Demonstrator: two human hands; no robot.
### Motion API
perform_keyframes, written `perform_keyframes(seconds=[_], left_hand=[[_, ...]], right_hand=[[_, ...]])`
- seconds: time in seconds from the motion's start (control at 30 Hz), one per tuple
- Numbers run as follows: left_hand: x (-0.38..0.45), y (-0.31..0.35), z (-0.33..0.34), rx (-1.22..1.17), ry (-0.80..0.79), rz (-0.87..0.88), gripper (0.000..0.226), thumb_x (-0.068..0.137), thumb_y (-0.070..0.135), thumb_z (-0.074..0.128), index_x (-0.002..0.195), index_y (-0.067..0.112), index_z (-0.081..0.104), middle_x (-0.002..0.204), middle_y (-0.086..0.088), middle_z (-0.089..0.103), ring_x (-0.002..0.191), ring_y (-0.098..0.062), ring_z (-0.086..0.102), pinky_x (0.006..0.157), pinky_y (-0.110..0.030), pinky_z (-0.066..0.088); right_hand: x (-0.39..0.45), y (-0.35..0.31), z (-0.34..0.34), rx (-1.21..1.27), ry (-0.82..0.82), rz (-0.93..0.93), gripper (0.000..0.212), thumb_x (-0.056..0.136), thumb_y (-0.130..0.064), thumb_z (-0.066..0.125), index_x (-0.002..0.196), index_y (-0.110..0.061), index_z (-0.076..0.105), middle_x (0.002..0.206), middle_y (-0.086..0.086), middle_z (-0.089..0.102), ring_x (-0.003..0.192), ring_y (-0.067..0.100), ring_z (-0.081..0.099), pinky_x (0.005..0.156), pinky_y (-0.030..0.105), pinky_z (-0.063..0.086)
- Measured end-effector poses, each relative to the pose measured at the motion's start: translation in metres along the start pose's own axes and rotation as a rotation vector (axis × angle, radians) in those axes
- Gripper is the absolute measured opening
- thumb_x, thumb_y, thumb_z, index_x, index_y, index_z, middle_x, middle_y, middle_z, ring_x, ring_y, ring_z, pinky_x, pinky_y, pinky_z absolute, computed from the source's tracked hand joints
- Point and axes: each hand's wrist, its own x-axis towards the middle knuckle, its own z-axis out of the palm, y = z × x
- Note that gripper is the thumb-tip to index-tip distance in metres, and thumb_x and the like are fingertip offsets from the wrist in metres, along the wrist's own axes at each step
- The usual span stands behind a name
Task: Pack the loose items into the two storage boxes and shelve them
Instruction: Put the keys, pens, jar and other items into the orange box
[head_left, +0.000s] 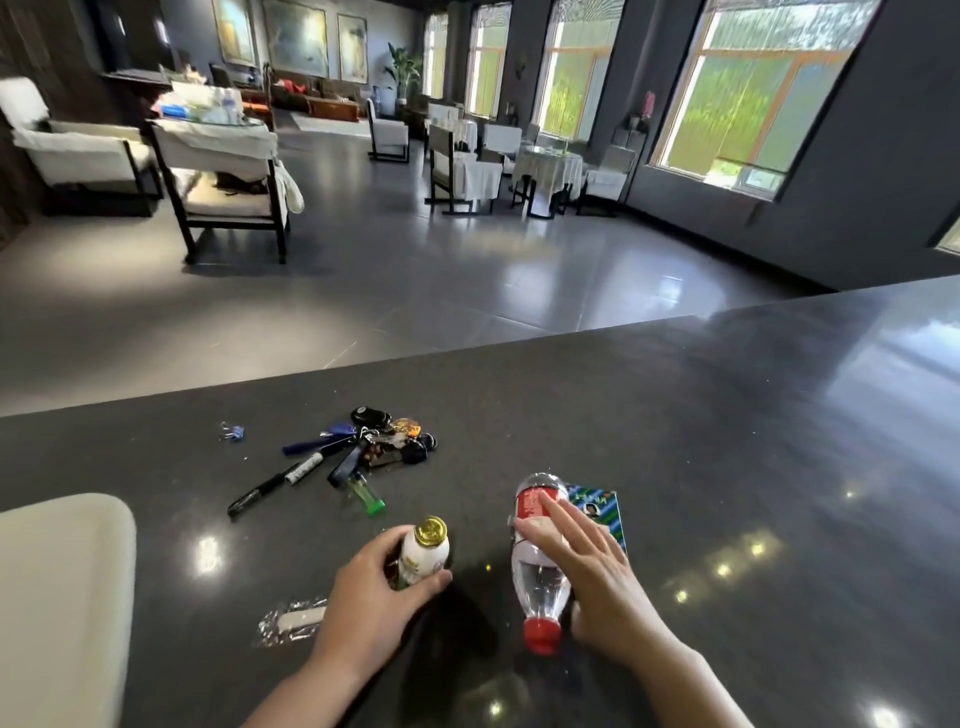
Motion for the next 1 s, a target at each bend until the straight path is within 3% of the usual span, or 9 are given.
perform_keyframes(seconds=[0.1,0.17,0.23,0.33,0.4,0.47,0.57,0.83,1.0], left_hand=[[-0.012,0.001,-0.006,-0.039,0.000,-0.026,0.043,0.059,0.028,0.089,0.091,0.045,0.065,0.094,0.025,0.069,0.089,0.004,0.064,0.074,-0.012,0.048],[-0.017,0.004,-0.014,-0.043,0.025,-0.030,0.045,0.058,0.031,0.089,0.094,0.042,0.065,0.095,0.028,0.068,0.091,0.007,0.062,0.071,-0.004,0.044],[-0.022,0.009,-0.025,-0.045,0.060,-0.031,0.044,0.058,0.034,0.089,0.093,0.042,0.064,0.093,0.029,0.067,0.087,0.008,0.062,0.069,0.000,0.041],[-0.031,0.016,-0.043,-0.063,0.105,-0.026,0.041,0.057,0.033,0.088,0.089,0.044,0.065,0.088,0.027,0.069,0.080,0.008,0.063,0.065,0.000,0.041],[-0.042,0.017,-0.058,-0.101,0.157,-0.042,0.043,0.055,0.033,0.089,0.090,0.044,0.066,0.089,0.026,0.070,0.080,0.008,0.064,0.066,-0.003,0.044],[-0.056,0.017,-0.074,-0.130,0.222,-0.078,0.047,0.052,0.040,0.088,0.091,0.047,0.065,0.092,0.030,0.068,0.083,0.011,0.063,0.069,-0.010,0.045],[-0.083,0.016,-0.096,-0.149,0.305,-0.145,0.053,0.044,0.047,0.086,0.092,0.046,0.064,0.090,0.024,0.071,0.084,0.006,0.065,0.077,-0.017,0.046],[-0.165,0.029,-0.177,-0.078,0.563,-0.134,0.048,0.055,0.043,0.086,0.096,0.039,0.063,0.097,0.020,0.068,0.091,-0.004,0.064,0.081,-0.028,0.051],[-0.221,0.043,-0.274,0.014,0.819,-0.059,0.045,0.056,0.046,0.083,0.096,0.037,0.065,0.097,0.019,0.066,0.090,0.002,0.061,0.071,-0.012,0.046]], right_hand=[[0.013,0.000,0.000,-0.078,-0.016,-0.106,0.068,0.074,-0.025,0.069,0.135,-0.043,0.045,0.154,-0.020,0.003,0.146,0.004,-0.007,0.119,0.030,0.002],[0.023,-0.002,-0.003,-0.105,-0.045,-0.183,0.060,0.076,-0.030,0.072,0.132,-0.037,0.050,0.153,-0.020,0.021,0.146,0.004,0.004,0.120,0.029,0.004],[0.028,-0.011,-0.006,-0.102,-0.035,-0.244,0.052,0.076,-0.041,0.071,0.125,-0.036,0.056,0.141,-0.022,0.046,0.141,0.002,0.026,0.118,0.030,0.019],[0.029,-0.036,-0.014,0.043,0.060,-0.182,0.055,0.063,-0.065,0.070,0.111,-0.042,0.056,0.111,-0.034,0.057,0.114,-0.009,0.048,0.095,0.003,0.029],[0.026,-0.051,-0.021,0.257,0.121,-0.064,0.060,0.054,-0.073,0.071,0.106,-0.048,0.055,0.099,-0.039,0.059,0.097,-0.014,0.054,0.079,0.000,0.035],[0.020,-0.064,-0.020,0.539,0.126,0.015,0.057,0.051,-0.065,0.079,0.101,-0.046,0.060,0.092,-0.027,0.069,0.082,-0.007,0.064,0.072,0.012,0.048],[0.003,-0.092,-0.002,0.788,0.108,0.066,0.051,0.052,-0.043,0.088,0.098,-0.038,0.069,0.087,-0.008,0.075,0.079,0.010,0.072,0.070,0.028,0.056],[-0.025,-0.208,0.006,0.883,0.005,0.039,0.044,0.050,-0.052,0.084,0.086,-0.030,0.071,0.079,-0.011,0.074,0.074,0.005,0.070,0.069,0.030,0.056],[-0.019,-0.315,-0.013,0.969,-0.058,-0.127,0.050,0.043,-0.051,0.084,0.086,-0.028,0.070,0.078,-0.014,0.074,0.073,0.004,0.070,0.069,0.028,0.054]])
